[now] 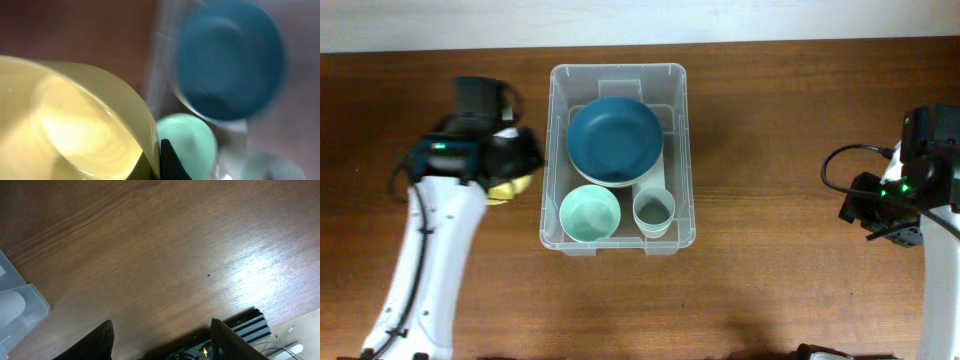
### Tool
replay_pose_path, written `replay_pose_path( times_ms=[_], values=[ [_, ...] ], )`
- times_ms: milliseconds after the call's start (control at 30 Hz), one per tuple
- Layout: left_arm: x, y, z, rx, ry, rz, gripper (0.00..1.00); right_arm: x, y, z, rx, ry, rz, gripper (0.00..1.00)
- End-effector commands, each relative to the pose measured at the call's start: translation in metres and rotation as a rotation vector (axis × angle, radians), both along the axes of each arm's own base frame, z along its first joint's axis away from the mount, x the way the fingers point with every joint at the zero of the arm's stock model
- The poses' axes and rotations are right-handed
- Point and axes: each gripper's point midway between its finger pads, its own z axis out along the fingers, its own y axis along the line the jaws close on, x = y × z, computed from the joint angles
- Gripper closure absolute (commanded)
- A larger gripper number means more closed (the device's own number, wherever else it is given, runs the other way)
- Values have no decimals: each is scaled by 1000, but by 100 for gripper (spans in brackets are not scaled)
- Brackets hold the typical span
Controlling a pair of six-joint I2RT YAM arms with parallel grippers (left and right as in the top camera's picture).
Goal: Pack container
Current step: 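Carry the yellow bowl and stack it onto the mint-green bowl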
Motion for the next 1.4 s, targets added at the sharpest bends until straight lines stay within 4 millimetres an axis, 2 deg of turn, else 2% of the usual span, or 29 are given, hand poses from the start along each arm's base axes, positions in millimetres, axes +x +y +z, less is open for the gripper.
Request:
replay_pose_path(
  times_ms=[0,100,167,500,633,967,1000,1067,1100,1367],
  values=[
    [-12,-50,7,81,-38,-309,100,-1,0,4,-4,-16,4,42],
    [-22,-80,0,106,-20,-433,99,-1,0,4,-4,-16,4,42],
    [-26,-90,-9,130,4,-463,99,-1,0,4,-4,-16,3,42],
    [-49,-111,-78,181,268,-553,99,-2,0,4,-3,-13,4,42],
    [-52,-117,-85,181,292,-571,99,-2,0,4,-3,-12,4,42],
    [-53,-119,-85,182,291,-577,98,-2,0,4,-3,-12,4,42],
    [-53,-119,-85,182,291,-577,90,-2,0,4,-3,-12,4,42],
    [-53,-119,-85,182,291,-577,55,-2,0,4,-3,-12,4,42],
    [-53,-119,-85,182,291,-577,50,-2,0,4,-3,-12,4,42],
    [-53,-119,-85,183,291,-577,46,-2,0,4,-3,-12,4,42]
  ],
)
